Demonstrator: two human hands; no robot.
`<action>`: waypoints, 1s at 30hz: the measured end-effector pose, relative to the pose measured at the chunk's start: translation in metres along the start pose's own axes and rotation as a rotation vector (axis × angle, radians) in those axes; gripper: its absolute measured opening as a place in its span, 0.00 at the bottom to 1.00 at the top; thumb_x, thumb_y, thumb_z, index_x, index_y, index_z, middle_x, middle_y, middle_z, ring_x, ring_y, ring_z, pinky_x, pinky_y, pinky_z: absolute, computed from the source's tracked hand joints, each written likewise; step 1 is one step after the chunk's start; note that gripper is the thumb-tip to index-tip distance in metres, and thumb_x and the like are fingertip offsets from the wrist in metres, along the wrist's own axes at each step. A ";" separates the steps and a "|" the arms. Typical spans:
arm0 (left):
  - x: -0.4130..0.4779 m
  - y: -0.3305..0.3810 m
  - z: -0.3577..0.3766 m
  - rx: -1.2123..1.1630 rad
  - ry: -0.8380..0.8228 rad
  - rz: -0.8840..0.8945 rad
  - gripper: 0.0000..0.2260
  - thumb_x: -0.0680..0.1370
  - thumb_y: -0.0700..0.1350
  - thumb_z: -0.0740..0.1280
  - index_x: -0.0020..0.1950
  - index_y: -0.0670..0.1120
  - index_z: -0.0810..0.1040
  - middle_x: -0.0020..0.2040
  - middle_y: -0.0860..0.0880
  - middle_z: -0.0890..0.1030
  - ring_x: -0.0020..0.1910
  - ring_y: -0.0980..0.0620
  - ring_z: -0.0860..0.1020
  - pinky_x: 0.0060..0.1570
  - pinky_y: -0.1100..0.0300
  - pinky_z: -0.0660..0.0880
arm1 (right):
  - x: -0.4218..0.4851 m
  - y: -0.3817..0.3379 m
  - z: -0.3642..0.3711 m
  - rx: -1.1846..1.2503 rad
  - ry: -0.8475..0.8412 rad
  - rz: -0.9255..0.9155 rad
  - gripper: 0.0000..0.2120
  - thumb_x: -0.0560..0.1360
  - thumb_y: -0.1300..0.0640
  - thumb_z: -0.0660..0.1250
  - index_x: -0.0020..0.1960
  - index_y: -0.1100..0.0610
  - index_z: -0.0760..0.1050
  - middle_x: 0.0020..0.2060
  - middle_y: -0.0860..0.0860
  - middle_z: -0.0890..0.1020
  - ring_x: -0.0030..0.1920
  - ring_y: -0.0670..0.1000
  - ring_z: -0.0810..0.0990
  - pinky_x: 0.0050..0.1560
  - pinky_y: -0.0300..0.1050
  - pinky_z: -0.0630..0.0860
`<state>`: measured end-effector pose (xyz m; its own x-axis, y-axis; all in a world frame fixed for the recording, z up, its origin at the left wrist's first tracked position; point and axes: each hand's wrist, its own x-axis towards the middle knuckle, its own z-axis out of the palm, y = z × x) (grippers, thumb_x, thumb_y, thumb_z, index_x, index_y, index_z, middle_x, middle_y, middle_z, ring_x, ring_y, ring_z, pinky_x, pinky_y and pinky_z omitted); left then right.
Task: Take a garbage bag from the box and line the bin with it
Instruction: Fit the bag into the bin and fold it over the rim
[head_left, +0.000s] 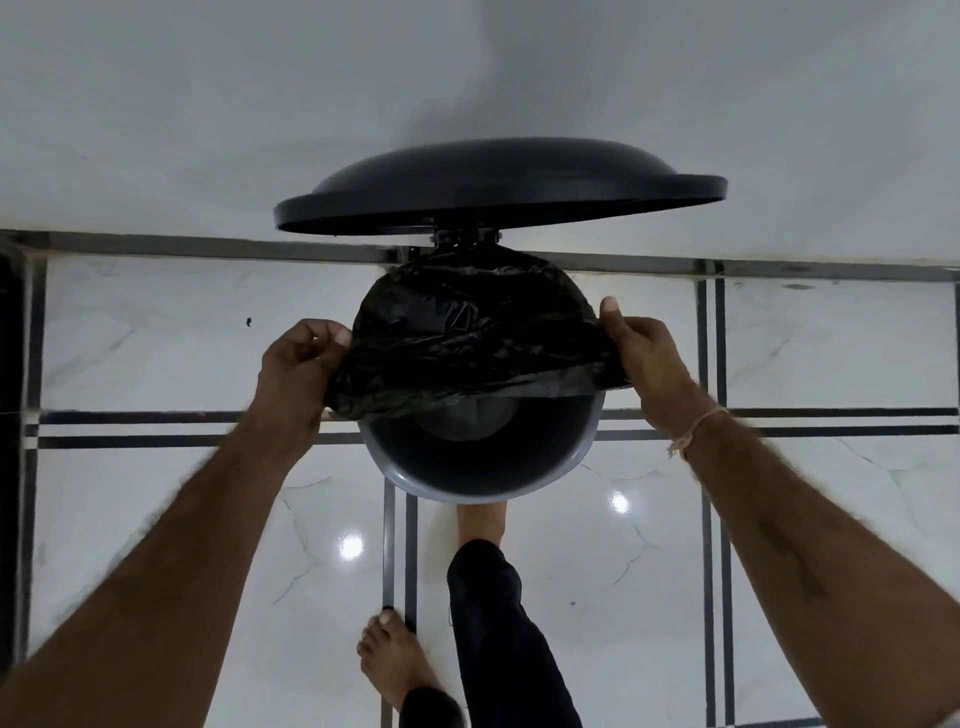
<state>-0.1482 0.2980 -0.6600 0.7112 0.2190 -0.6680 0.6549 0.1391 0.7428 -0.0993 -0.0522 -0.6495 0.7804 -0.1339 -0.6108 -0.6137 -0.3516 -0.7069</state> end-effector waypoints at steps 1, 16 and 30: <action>-0.004 -0.003 -0.003 -0.012 -0.035 0.029 0.07 0.82 0.39 0.67 0.47 0.49 0.80 0.45 0.46 0.83 0.37 0.48 0.79 0.35 0.56 0.78 | -0.005 0.003 0.000 0.006 0.005 0.006 0.34 0.81 0.37 0.63 0.46 0.71 0.81 0.37 0.59 0.81 0.41 0.53 0.80 0.49 0.51 0.80; -0.035 -0.031 0.002 -0.320 0.110 -0.304 0.05 0.80 0.45 0.70 0.47 0.44 0.80 0.35 0.51 0.84 0.36 0.51 0.78 0.32 0.62 0.78 | -0.052 0.041 0.010 0.525 0.094 0.251 0.13 0.84 0.64 0.64 0.66 0.66 0.79 0.37 0.52 0.82 0.28 0.46 0.73 0.31 0.37 0.73; -0.044 -0.030 0.003 -0.712 0.195 -0.552 0.11 0.82 0.50 0.66 0.45 0.44 0.78 0.32 0.52 0.85 0.26 0.61 0.80 0.24 0.72 0.71 | -0.073 0.054 0.018 0.676 0.189 0.640 0.09 0.80 0.51 0.72 0.43 0.53 0.77 0.36 0.48 0.79 0.29 0.45 0.75 0.21 0.34 0.64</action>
<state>-0.1985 0.2814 -0.6528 0.2466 0.0949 -0.9645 0.5306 0.8196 0.2163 -0.1909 -0.0442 -0.6496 0.2423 -0.2839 -0.9277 -0.8247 0.4435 -0.3511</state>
